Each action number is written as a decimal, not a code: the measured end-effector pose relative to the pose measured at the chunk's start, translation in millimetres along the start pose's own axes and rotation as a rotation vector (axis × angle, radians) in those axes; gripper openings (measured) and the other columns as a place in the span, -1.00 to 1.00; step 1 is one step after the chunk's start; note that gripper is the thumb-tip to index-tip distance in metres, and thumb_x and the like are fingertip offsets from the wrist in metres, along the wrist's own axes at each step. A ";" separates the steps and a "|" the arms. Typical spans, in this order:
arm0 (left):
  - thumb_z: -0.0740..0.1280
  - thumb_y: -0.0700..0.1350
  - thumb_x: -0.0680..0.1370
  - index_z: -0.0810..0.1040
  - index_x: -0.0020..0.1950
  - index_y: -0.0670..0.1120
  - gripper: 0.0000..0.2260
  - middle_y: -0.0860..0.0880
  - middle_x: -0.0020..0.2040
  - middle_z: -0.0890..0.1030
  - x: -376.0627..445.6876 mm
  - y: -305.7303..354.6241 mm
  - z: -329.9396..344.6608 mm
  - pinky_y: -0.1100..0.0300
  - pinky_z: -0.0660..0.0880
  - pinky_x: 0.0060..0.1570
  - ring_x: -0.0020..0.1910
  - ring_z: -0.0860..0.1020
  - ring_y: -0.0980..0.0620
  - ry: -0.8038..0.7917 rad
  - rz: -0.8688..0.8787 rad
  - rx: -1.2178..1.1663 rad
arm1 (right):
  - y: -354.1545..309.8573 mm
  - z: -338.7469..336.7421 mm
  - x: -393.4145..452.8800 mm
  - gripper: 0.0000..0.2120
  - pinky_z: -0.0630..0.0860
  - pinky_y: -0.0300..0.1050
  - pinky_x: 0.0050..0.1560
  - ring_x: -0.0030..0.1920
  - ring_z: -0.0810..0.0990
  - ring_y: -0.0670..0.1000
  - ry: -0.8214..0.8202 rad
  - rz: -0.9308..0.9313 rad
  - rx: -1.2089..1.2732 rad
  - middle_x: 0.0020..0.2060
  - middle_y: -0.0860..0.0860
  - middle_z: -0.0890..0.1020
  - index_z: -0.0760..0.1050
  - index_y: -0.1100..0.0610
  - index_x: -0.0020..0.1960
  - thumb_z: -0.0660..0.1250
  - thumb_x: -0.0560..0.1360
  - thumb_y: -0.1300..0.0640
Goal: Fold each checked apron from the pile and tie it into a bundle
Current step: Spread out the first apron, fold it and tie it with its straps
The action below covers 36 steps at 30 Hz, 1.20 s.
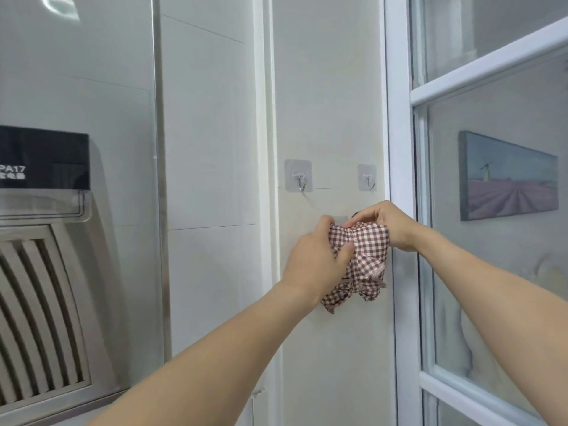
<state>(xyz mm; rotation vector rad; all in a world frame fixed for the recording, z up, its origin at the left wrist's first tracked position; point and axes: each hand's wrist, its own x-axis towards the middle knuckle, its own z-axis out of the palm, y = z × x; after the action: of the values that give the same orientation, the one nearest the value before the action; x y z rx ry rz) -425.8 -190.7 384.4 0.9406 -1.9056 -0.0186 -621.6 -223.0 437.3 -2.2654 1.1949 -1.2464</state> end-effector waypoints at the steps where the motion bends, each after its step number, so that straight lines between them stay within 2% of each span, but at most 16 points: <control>1: 0.28 0.13 0.60 0.32 0.16 0.00 -0.72 -0.01 -0.21 0.57 1.9 1.4 -0.9 -0.02 0.52 -0.21 -0.22 0.55 -0.05 0.012 0.027 0.109 | 0.7 0.0 3.5 -0.75 0.60 -0.22 -0.05 -0.07 0.70 -0.03 -0.014 -0.005 -0.003 -0.12 0.04 0.74 0.71 0.13 -0.02 0.46 0.41 0.43; 4: 0.22 0.20 0.60 0.21 0.03 0.00 -0.68 0.01 -0.29 0.45 10.1 7.5 -7.9 0.06 0.34 -0.30 -0.29 0.43 -0.09 0.041 0.096 0.449 | -0.9 -3.4 10.7 -0.76 0.61 -0.22 -0.03 -0.06 0.71 -0.01 -0.056 -0.021 -0.013 -0.11 0.06 0.74 0.70 0.14 -0.03 0.48 0.41 0.41; 7: 0.19 0.25 0.60 0.21 0.04 -0.01 -0.65 0.01 -0.28 0.45 20.0 10.6 -12.1 0.08 0.30 -0.31 -0.30 0.43 -0.10 0.011 0.110 0.538 | -2.5 -9.7 16.8 -0.77 0.62 -0.17 0.01 -0.03 0.71 0.01 -0.087 -0.036 -0.040 -0.10 0.05 0.74 0.70 0.14 -0.03 0.48 0.41 0.40; 10: 0.18 0.28 0.59 0.22 0.04 -0.01 -0.62 0.00 -0.27 0.45 24.1 8.9 -11.8 0.08 0.33 -0.29 -0.27 0.45 -0.10 -0.017 0.097 0.551 | -4.3 -11.3 22.1 -0.80 0.63 -0.13 0.00 -0.05 0.71 0.01 -0.097 -0.039 -0.084 -0.12 0.05 0.74 0.71 0.16 -0.03 0.50 0.40 0.38; 13: 0.18 0.26 0.60 0.21 0.03 -0.02 -0.63 0.02 -0.31 0.39 23.7 7.5 -10.6 0.07 0.33 -0.28 -0.26 0.44 -0.11 -0.038 0.067 0.524 | -5.7 -11.5 25.4 -0.82 0.60 -0.19 -0.09 -0.11 0.71 -0.03 -0.116 -0.042 -0.109 -0.16 0.05 0.74 0.71 0.19 -0.05 0.49 0.40 0.39; 16: 0.20 0.22 0.61 0.19 0.04 -0.01 -0.66 0.02 -0.30 0.38 22.6 8.1 -9.1 0.07 0.33 -0.28 -0.24 0.45 -0.12 -0.069 0.032 0.481 | -5.8 -10.7 26.3 -0.84 0.61 -0.19 -0.08 -0.12 0.71 -0.03 -0.107 -0.054 -0.132 -0.17 0.04 0.74 0.71 0.21 -0.04 0.49 0.41 0.37; 19: 0.21 0.20 0.62 0.24 0.08 -0.02 -0.68 -0.02 -0.21 0.48 18.1 5.6 -8.7 0.07 0.36 -0.26 -0.21 0.48 -0.13 -0.090 0.009 0.423 | -7.8 -6.6 26.2 -0.85 0.63 -0.17 -0.06 -0.12 0.71 -0.02 -0.090 -0.057 -0.171 -0.19 0.04 0.74 0.71 0.22 -0.06 0.51 0.39 0.37; 22: 0.20 0.20 0.62 0.32 0.24 -0.01 -0.66 -0.09 -0.08 0.62 9.2 1.5 -9.3 0.05 0.43 -0.21 -0.10 0.57 -0.17 -0.095 0.026 0.375 | -12.7 -1.6 27.0 -0.86 0.63 -0.18 -0.07 -0.15 0.71 -0.04 -0.104 -0.041 -0.196 -0.20 0.05 0.73 0.69 0.22 -0.11 0.54 0.35 0.37; 27: 0.17 0.18 0.65 0.33 0.37 0.02 -0.63 -0.10 -0.03 0.64 0.4 -0.1 -7.0 0.06 0.40 -0.19 -0.05 0.58 -0.17 -0.096 0.048 0.350 | -18.1 -1.5 23.2 -0.86 0.62 -0.22 -0.08 -0.15 0.71 -0.06 -0.115 -0.049 -0.234 -0.19 0.06 0.73 0.69 0.22 -0.10 0.56 0.35 0.32; 31: 0.14 0.19 0.65 0.33 0.36 0.01 -0.63 -0.11 0.00 0.65 -0.9 0.4 -2.2 0.06 0.41 -0.17 -0.02 0.59 -0.19 -0.096 0.052 0.352 | -21.4 -4.2 18.4 -0.85 0.64 -0.20 -0.04 -0.13 0.71 -0.03 -0.105 -0.036 -0.259 -0.20 0.02 0.74 0.71 0.20 -0.08 0.57 0.36 0.28; 36: 0.16 0.20 0.64 0.35 0.36 -0.01 -0.60 -0.13 -0.02 0.63 -0.7 -0.7 -2.7 0.06 0.40 -0.18 -0.03 0.58 -0.19 -0.083 0.015 0.390 | -23.8 1.6 26.2 -0.84 0.56 -0.23 -0.26 -0.37 0.64 -0.15 -0.019 0.042 -0.354 -0.37 -0.01 0.69 0.65 0.15 -0.24 0.52 0.35 0.38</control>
<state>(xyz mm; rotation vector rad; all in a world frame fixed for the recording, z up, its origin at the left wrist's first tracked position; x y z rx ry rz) -423.1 -189.8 385.1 1.1987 -2.0325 0.3384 -600.5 -229.0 465.1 -2.4702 1.5521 -1.0640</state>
